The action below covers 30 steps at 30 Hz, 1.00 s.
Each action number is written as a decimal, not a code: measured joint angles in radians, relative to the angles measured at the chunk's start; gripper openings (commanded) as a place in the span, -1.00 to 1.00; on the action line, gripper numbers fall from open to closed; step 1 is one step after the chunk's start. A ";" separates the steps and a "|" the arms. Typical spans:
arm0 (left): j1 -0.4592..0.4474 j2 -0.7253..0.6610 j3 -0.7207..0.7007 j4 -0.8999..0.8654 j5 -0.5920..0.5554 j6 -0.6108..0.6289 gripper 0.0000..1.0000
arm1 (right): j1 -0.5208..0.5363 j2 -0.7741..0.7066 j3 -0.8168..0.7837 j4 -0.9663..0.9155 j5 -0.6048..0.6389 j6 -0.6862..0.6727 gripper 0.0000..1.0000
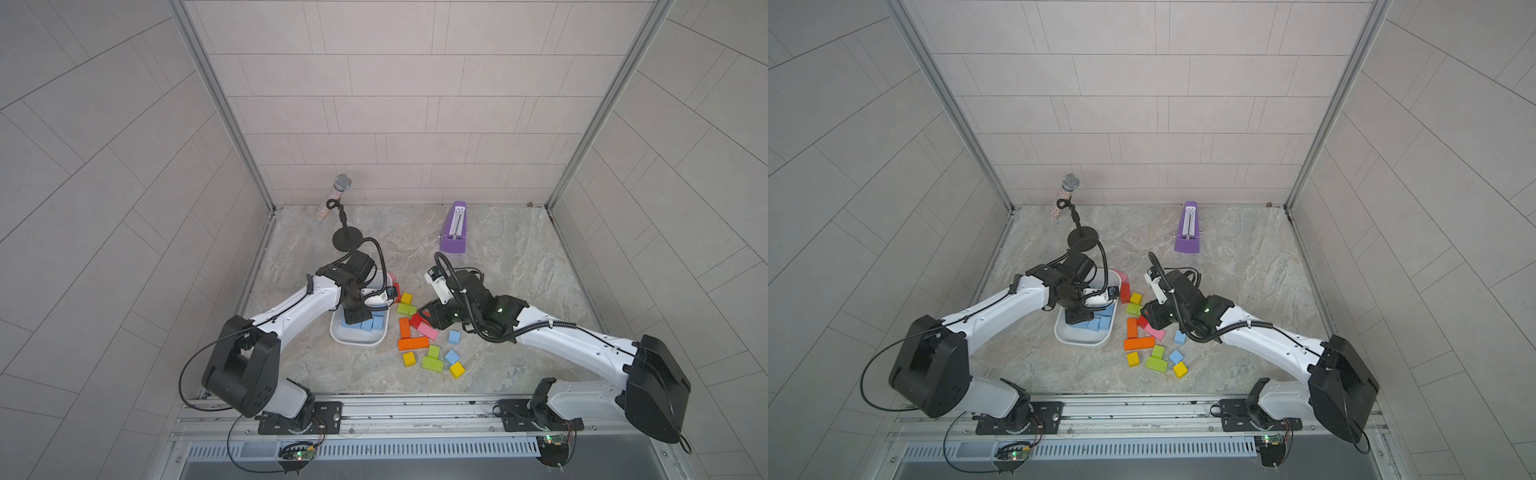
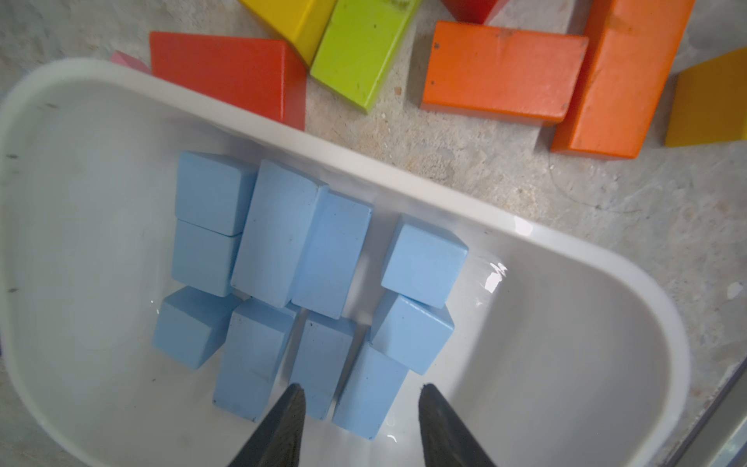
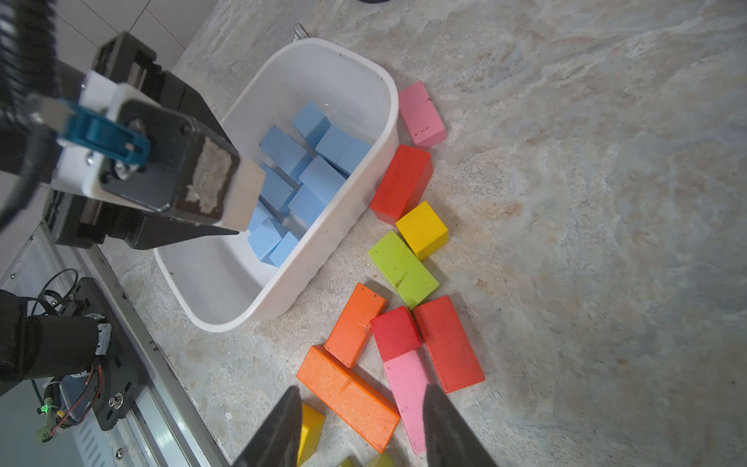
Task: Pick out the blue building blocks
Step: Place the building block in the storage box.
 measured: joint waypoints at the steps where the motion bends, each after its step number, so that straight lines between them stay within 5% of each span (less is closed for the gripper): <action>1: 0.000 0.003 -0.007 0.000 -0.004 0.006 0.10 | 0.000 0.000 0.000 -0.001 0.000 0.000 0.01; 30: -0.011 0.054 -0.048 0.077 0.003 -0.037 0.24 | -0.050 -0.048 -0.036 -0.001 -0.023 0.005 0.02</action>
